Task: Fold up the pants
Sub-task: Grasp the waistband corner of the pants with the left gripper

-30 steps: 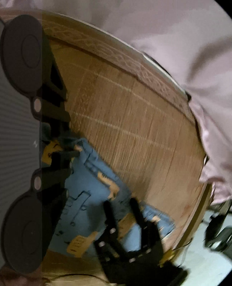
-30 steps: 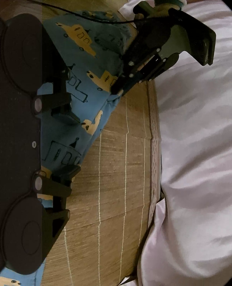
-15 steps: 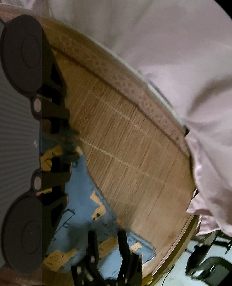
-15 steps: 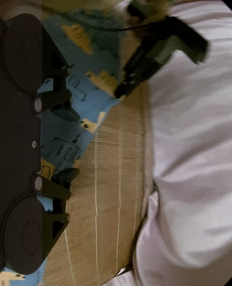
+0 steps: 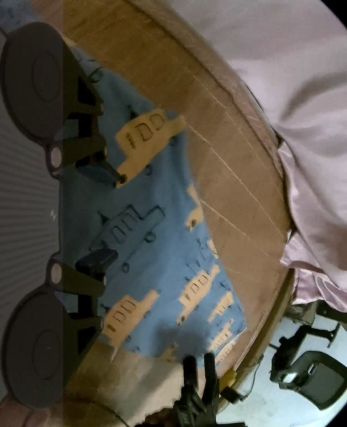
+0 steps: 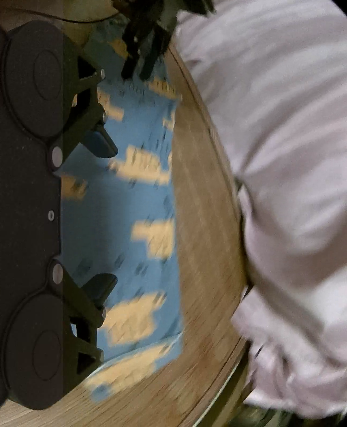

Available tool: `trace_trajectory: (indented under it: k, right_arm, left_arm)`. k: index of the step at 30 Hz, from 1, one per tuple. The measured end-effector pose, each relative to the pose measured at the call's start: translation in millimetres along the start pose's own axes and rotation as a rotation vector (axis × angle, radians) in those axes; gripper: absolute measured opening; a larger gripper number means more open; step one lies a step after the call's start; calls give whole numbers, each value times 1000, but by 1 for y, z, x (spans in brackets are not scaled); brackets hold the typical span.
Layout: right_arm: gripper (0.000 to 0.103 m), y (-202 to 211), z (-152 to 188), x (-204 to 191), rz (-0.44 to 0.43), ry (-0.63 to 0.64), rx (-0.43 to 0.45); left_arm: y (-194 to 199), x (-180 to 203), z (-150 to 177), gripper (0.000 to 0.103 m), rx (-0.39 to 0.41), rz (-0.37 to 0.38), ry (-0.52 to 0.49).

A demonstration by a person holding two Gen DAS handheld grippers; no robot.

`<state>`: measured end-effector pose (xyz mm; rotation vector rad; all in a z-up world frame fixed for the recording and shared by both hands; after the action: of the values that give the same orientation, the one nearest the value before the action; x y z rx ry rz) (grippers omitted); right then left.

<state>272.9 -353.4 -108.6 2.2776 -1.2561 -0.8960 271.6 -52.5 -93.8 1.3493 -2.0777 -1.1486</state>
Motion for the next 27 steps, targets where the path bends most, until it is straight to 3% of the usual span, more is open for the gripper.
trace_trajectory:
  k: [3, 5, 6, 8, 9, 15, 19, 22, 27]
  right_arm:
    - [97, 17, 15, 36, 92, -85, 20]
    - [98, 36, 15, 48, 105, -128, 85]
    - [103, 45, 13, 51, 103, -132, 114]
    - [102, 59, 9, 58, 132, -111, 142]
    - [102, 61, 8, 61, 151, -101, 140]
    - [102, 68, 13, 93, 195, -134, 154]
    - [102, 74, 17, 106, 189, -157, 164]
    - [102, 75, 19, 113, 180, -159, 156]
    - [102, 75, 15, 118, 159, -164, 189]
  left_arm:
    - [0, 0, -1, 67, -12, -44, -38]
    - [5, 5, -8, 72, -11, -54, -58]
    - [8, 12, -16, 75, 13, -41, -74]
    - [11, 28, -38, 89, 73, -21, -107]
    - [10, 39, -51, 90, 98, -6, -121]
    - [-26, 142, -142, 90, 147, 200, -199]
    - [-55, 199, -186, 90, 148, 291, -247]
    - [-86, 231, -211, 90, 83, 362, -230]
    - [-137, 258, -233, 72, -92, 422, -181]
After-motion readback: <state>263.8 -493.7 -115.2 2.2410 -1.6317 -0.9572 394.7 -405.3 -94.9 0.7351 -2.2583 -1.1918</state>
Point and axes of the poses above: each gripper's, at about its wrist camera, not at the fingertips, and y roughly against the way its jaws point, x to its right, z to its underside, the point moved 10 cm from there along -y, roughly the way its jaws point, and after that the axes turned 14 degrees about -z, right-handed, at the moved point
